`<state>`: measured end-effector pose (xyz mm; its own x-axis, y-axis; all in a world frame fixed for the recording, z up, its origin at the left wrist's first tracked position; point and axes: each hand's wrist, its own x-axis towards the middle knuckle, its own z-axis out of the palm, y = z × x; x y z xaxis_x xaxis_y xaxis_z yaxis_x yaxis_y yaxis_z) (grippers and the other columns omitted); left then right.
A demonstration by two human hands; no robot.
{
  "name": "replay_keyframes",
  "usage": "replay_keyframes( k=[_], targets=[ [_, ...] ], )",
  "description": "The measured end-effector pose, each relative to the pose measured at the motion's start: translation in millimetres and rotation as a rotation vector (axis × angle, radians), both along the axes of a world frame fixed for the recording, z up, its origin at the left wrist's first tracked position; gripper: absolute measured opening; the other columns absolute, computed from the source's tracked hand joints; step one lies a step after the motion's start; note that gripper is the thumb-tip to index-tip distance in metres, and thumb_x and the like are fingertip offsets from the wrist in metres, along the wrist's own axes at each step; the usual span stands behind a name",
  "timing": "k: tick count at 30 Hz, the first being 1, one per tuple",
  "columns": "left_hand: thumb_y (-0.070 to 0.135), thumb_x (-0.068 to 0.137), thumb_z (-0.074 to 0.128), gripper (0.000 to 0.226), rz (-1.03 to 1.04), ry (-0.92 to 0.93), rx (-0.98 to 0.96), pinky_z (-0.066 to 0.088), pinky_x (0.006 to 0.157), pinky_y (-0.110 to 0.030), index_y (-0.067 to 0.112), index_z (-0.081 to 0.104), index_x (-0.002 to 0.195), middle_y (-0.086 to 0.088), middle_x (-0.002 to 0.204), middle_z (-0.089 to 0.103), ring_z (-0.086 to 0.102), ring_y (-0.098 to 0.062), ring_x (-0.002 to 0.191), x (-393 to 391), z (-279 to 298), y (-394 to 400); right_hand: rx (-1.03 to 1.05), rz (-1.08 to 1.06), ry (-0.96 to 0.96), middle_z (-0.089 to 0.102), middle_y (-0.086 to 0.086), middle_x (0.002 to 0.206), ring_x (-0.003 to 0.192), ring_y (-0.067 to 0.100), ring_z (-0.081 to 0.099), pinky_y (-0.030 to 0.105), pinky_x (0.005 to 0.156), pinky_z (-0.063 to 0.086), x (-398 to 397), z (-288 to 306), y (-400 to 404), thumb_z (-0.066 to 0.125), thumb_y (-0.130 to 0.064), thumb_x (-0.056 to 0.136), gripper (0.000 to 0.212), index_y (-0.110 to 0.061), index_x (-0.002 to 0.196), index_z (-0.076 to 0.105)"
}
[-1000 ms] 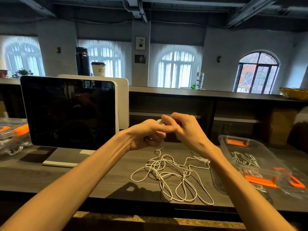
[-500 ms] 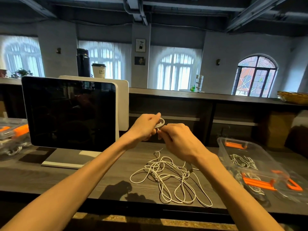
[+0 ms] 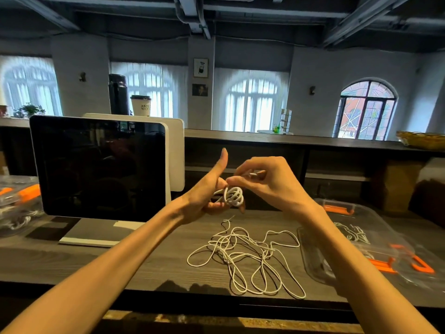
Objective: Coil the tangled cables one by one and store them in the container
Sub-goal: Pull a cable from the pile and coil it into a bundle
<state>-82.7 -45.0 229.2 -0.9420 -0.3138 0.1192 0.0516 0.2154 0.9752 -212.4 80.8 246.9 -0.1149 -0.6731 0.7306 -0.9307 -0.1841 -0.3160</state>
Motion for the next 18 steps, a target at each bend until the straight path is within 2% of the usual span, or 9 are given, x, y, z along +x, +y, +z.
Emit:
replay_keyframes(
  k=[1,3,5,6,7,9,13,16,18],
  targets=[
    [0.077,0.091,0.014,0.088,-0.049,0.008,0.022,0.038,0.046,-0.015,0.004,0.063,0.081,-0.003,0.062,0.063,0.049,-0.006,0.046,2.2,2.2,2.7,0.016,0.012,-0.089,0.073,-0.007,0.086,0.083,0.008,0.07,0.022,0.07,0.057,-0.8,-2.3,0.6,0.076,-0.042,0.086,0.026,-0.018,0.095,0.08],
    [0.073,0.086,0.038,0.07,-0.122,0.053,-0.007,0.031,0.044,-0.017,0.008,0.062,0.075,0.002,0.055,0.053,0.039,-0.007,0.044,3.0,1.5,4.3,-0.002,0.006,-0.206,0.073,-0.008,0.081,0.08,0.012,0.069,0.029,0.07,0.057,-5.5,-9.8,0.8,0.071,-0.047,0.088,0.028,-0.021,0.094,0.079],
    [0.047,0.082,0.07,0.034,-0.099,0.117,-0.12,0.031,0.045,-0.019,0.012,0.07,0.08,0.001,0.06,0.053,0.039,-0.008,0.049,-0.9,-1.9,3.9,-0.017,-0.031,-0.219,0.074,-0.009,0.083,0.081,0.012,0.07,0.032,0.071,0.06,-10.5,-18.4,-0.9,0.068,-0.038,0.094,0.019,-0.022,0.099,0.078],
    [0.033,0.083,0.076,0.022,-0.055,0.143,-0.143,0.031,0.045,-0.02,0.012,0.072,0.085,0.001,0.062,0.054,0.041,-0.009,0.051,-4.1,-4.3,2.2,-0.012,-0.061,-0.182,0.074,-0.009,0.085,0.081,0.011,0.07,0.03,0.07,0.06,-12.0,-22.9,-2.1,0.067,-0.031,0.098,0.015,-0.021,0.104,0.077],
    [0.026,0.085,0.077,0.017,-0.001,0.159,-0.12,0.032,0.044,-0.019,0.01,0.071,0.09,0.002,0.061,0.054,0.04,-0.009,0.051,-7.4,-6.6,0.1,-0.005,-0.093,-0.125,0.072,-0.009,0.085,0.079,0.01,0.069,0.027,0.069,0.058,-12.1,-26.8,-2.8,0.066,-0.023,0.099,0.013,-0.019,0.107,0.076],
    [0.028,0.09,0.074,0.024,0.103,0.182,-0.036,0.031,0.044,-0.019,0.007,0.066,0.099,0.005,0.058,0.049,0.037,-0.007,0.049,-14.1,-10.0,-6.8,0.012,-0.159,-0.024,0.068,-0.009,0.081,0.073,0.008,0.066,0.024,0.066,0.052,-9.5,-32.6,-3.4,0.063,-0.013,0.099,0.014,-0.015,0.105,0.075],
    [0.043,0.094,0.066,0.033,0.252,0.185,-0.086,0.036,0.048,-0.021,0.012,0.059,0.103,0.007,0.057,0.049,0.043,-0.004,0.05,-24.0,-16.4,-14.2,0.111,-0.237,0.093,0.07,-0.007,0.081,0.068,0.007,0.063,0.022,0.064,0.05,3.2,-38.9,-5.5,0.058,-0.024,0.103,0.019,-0.015,0.099,0.074],
    [0.049,0.099,0.055,0.039,0.327,0.185,-0.161,0.037,0.049,-0.022,0.011,0.061,0.091,0.006,0.056,0.048,0.045,-0.006,0.049,-29.8,-20.8,-15.5,0.186,-0.253,0.189,0.072,0.002,0.081,0.068,0.02,0.066,0.041,0.066,0.056,14.8,-43.4,-7.0,0.053,-0.026,0.104,0.023,-0.014,0.095,0.07],
    [0.051,0.1,0.051,0.044,0.394,0.177,-0.242,0.039,0.051,-0.026,0.013,0.059,0.079,0.003,0.057,0.05,0.046,-0.01,0.053,-33.8,-24.3,-20.8,0.189,-0.241,0.233,0.071,0.004,0.081,0.068,0.024,0.066,0.046,0.067,0.056,22.2,-44.3,-4.9,0.049,-0.026,0.105,0.025,-0.014,0.095,0.069]
  ],
)
